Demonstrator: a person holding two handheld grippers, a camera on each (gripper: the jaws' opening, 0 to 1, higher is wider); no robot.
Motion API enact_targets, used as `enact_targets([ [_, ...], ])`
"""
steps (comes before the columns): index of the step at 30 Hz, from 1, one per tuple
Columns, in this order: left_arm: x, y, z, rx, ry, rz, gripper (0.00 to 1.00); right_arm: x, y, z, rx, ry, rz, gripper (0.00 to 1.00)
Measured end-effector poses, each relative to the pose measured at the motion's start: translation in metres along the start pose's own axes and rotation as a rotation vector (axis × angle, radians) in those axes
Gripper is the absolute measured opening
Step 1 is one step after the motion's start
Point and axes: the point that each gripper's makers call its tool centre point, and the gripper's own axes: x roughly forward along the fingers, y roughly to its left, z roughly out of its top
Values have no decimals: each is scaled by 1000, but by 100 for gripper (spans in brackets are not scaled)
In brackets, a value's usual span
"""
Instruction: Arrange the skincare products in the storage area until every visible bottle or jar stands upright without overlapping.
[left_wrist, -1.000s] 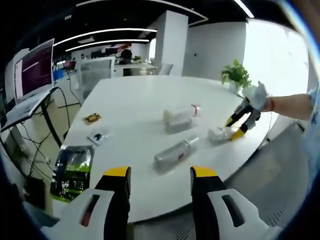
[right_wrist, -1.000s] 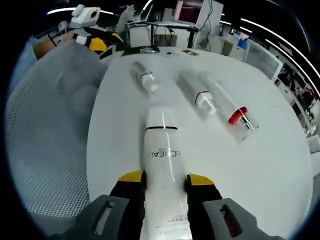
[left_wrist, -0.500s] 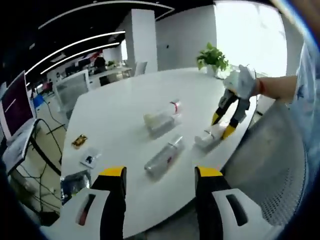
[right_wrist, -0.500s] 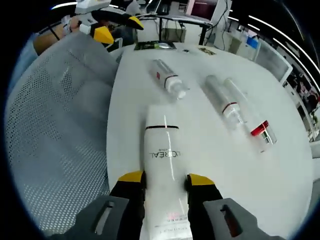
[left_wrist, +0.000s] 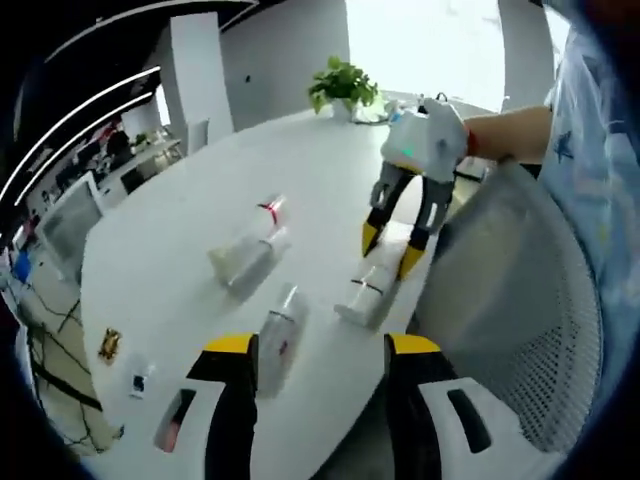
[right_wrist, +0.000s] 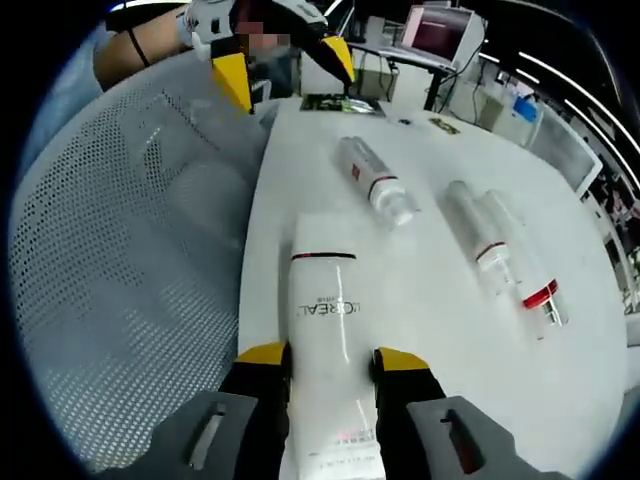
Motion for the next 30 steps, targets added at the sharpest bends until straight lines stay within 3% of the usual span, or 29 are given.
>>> enact_targets([
  [2,11,-12,0,36,53,-81,45,1,-1,1,-9,17,7,29],
  [5,25,-21,0,120,116,-137,45,1,2,1,-26,84,21,29],
  [10,43,-30,11,131,113,-209,39,3,2,2,-16,175,9,29],
  [13,56,-24,9,115,103,-192,36,4,6,5,-30,189,2,29],
  [15,64,-17,11,75,45,-159,28,5,9,8,-40,175,6,29],
  [18,63,-16,6,-36,-11,-180,24,12,15,24,-43,41,21,29],
  [21,58,-21,-13,-34,61,-212,32,12,21,27,-66,-15,21,29],
  [24,63,-17,-30,66,150,-162,33,12,18,28,-71,-30,21,29],
  [26,67,-20,-37,116,198,-166,30,12,18,28,-66,-49,24,29],
  [27,67,-21,-39,133,208,-168,30,12,19,28,-69,-56,23,29],
  [29,68,-16,-32,200,169,-147,28,12,19,29,-71,-67,21,29],
  [30,67,-20,-35,166,179,-151,28,12,19,29,-68,-71,21,29],
])
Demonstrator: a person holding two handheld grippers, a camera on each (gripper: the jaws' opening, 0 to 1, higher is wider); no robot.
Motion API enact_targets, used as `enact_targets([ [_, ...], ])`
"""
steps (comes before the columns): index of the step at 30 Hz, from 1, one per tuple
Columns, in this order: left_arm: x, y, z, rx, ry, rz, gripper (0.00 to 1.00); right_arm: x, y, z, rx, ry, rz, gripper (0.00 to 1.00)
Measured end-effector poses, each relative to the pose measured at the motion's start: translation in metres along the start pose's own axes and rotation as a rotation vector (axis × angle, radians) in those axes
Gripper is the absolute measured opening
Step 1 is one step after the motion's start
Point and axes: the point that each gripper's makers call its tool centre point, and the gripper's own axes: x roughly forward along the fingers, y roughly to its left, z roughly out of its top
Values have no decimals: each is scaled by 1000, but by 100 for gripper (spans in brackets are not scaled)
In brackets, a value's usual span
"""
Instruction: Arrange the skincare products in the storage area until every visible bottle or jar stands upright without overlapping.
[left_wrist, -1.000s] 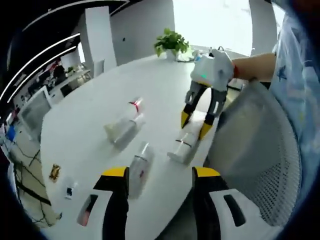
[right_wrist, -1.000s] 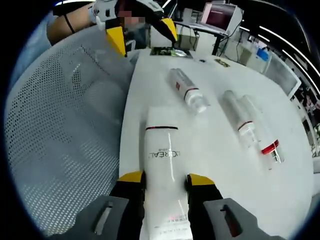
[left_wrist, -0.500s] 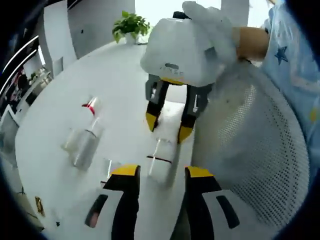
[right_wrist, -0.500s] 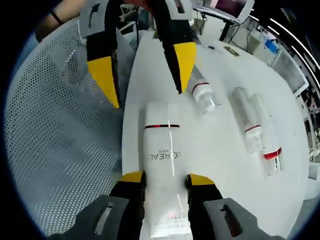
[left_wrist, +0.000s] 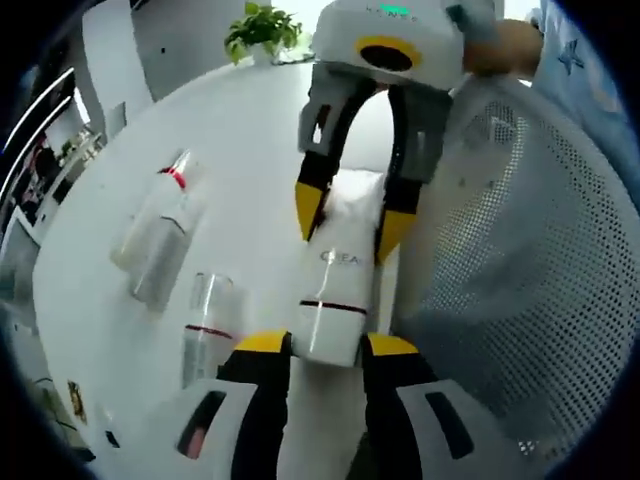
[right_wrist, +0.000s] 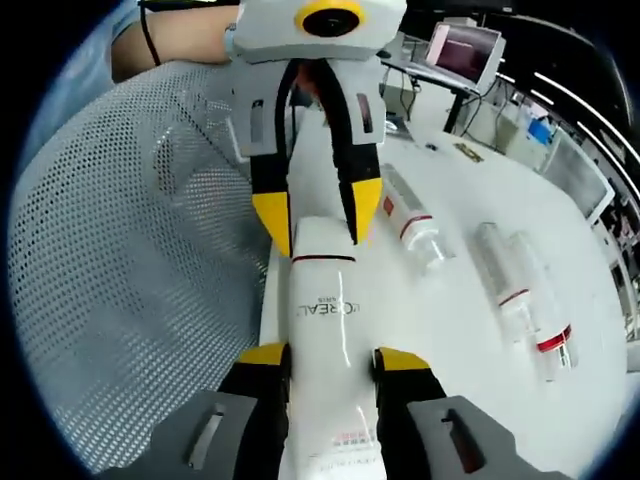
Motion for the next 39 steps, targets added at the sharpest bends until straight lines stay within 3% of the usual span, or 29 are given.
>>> enact_targets([
  [4,1,0,-1,62,-2,2,28,0,-3,-1,51,9,-18,33],
  [6,1,0,-1,66,0,-1,28,-5,-15,-8,32,55,-67,41],
  [8,1,-1,-3,45,6,-14,27,-11,-25,-12,87,47,-105,48],
  [11,0,2,-5,7,13,-10,27,-17,-28,-18,278,11,-70,49],
  [14,-2,7,-9,-13,23,3,27,-22,-39,-28,458,-23,-79,51],
  [17,-4,13,-14,-24,31,24,26,-26,-47,-25,582,-111,-73,50],
  [18,-4,13,-15,-27,33,24,26,-30,-50,-22,661,-155,-69,48],
  [22,-2,13,-20,-30,58,25,26,-42,-73,-26,866,-266,-121,43],
  [24,-3,14,-22,-45,61,23,26,-43,-74,-37,957,-243,-121,42],
  [27,-3,14,-23,-69,53,18,26,-42,-72,-46,970,-225,-116,37],
  [29,-3,14,-23,-75,53,17,26,-40,-67,-38,999,-250,-71,33],
  [32,-3,13,-23,-81,51,16,26,-37,-58,-28,1040,-282,1,36],
  [35,-2,13,-23,-87,51,15,26,-32,-45,-35,1055,-222,52,32],
  [36,-2,13,-23,-85,54,16,26,-31,-51,-35,1047,-256,25,31],
  [39,-1,12,-24,-85,60,18,26,-30,-50,-32,1090,-267,47,32],
])
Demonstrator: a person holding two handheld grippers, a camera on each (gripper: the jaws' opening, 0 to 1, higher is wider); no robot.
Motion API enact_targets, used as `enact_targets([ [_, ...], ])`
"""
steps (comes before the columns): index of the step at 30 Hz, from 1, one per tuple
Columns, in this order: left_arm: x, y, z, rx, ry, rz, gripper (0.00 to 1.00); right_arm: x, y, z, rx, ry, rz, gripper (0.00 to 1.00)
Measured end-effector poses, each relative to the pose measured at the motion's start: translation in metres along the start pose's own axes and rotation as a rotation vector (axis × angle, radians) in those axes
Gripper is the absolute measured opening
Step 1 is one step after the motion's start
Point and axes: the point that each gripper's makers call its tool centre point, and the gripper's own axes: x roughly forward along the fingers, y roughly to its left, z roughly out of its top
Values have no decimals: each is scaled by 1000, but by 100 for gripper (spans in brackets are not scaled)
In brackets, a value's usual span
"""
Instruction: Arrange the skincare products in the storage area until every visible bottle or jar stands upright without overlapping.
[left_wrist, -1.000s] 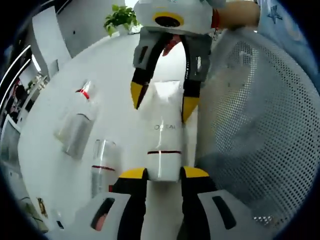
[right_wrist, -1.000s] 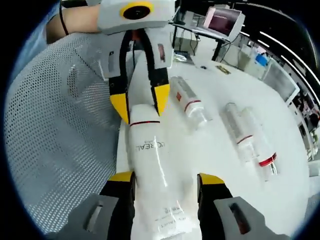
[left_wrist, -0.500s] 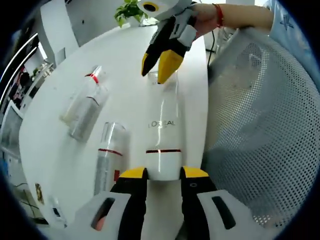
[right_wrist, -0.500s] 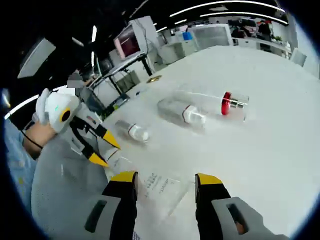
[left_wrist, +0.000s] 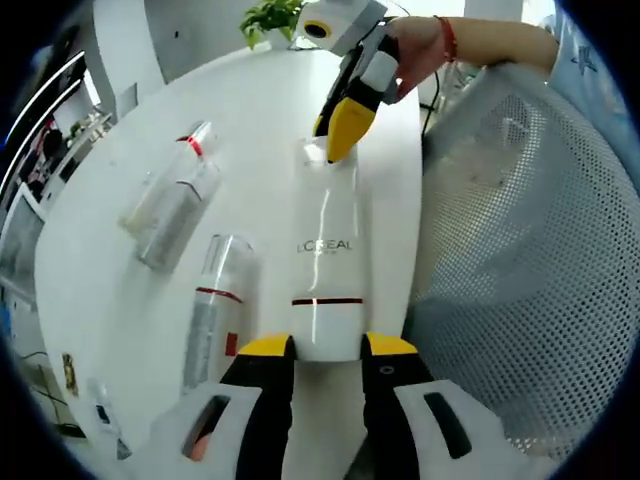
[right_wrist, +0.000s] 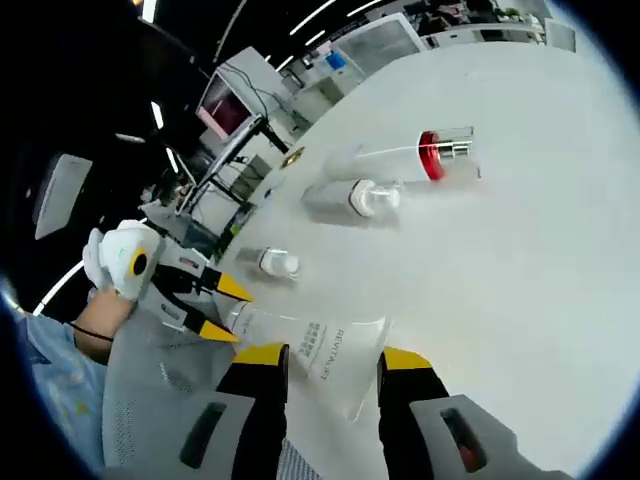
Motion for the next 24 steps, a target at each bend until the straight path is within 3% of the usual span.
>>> enact_targets([
  [9,2,-1,-2,-27,12,-13,27,4,-3,3,149,-15,11,22],
  [17,2,-1,-1,-42,5,-6,27,-1,7,20,129,-89,35,18],
  [20,2,-1,-1,-47,5,-5,27,-6,14,33,191,-163,93,12],
  [24,2,-1,-1,-54,4,-5,27,-12,37,49,263,-248,231,5],
])
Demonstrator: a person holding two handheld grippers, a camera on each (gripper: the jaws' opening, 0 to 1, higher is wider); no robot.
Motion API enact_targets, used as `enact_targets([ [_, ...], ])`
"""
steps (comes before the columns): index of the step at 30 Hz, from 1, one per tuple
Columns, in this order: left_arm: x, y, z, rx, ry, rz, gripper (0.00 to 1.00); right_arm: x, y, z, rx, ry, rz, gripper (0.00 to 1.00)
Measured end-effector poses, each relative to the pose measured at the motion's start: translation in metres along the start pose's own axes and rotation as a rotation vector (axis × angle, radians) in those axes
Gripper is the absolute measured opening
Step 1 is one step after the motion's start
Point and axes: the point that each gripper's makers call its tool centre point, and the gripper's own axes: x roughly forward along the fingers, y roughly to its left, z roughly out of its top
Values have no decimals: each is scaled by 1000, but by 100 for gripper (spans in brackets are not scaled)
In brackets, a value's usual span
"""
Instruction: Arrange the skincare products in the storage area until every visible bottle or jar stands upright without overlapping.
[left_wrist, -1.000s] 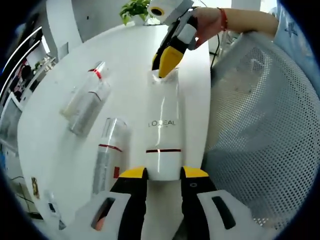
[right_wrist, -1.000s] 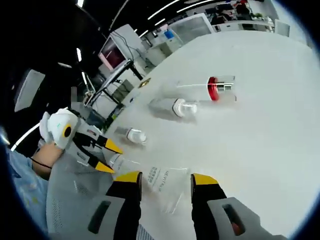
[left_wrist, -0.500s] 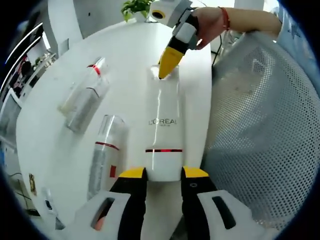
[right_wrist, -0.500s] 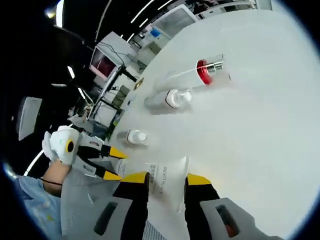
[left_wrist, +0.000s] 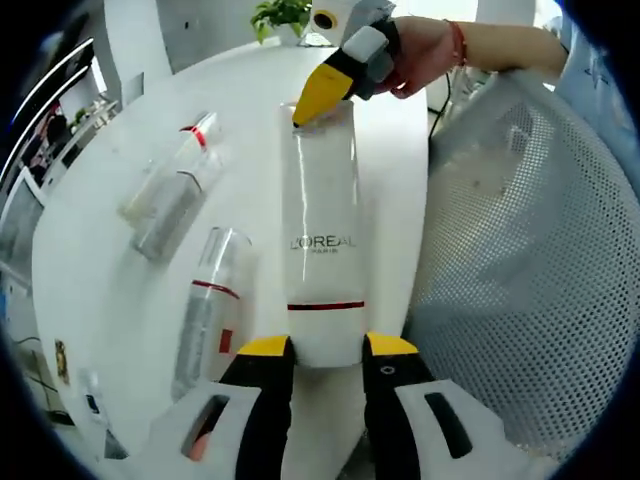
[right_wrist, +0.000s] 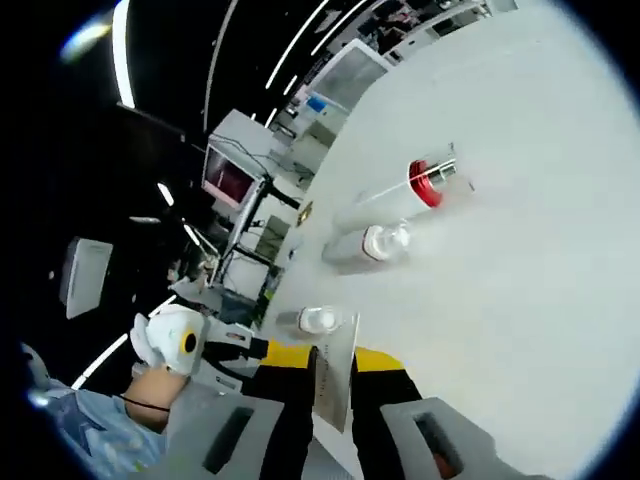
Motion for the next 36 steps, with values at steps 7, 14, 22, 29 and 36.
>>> enact_targets([
  [7,3,-5,6,20,-16,-5,27,22,24,-38,-285,185,-15,14],
  [14,3,-4,6,2,-24,-4,27,19,20,-40,-235,198,-24,14],
  [22,5,-4,10,-28,-22,26,28,20,31,-32,-334,183,-68,12],
  [29,6,-3,13,-31,-26,43,29,26,46,-24,-445,122,-135,12],
  [36,9,-3,18,-44,-48,51,29,31,57,-18,-496,76,-250,11],
])
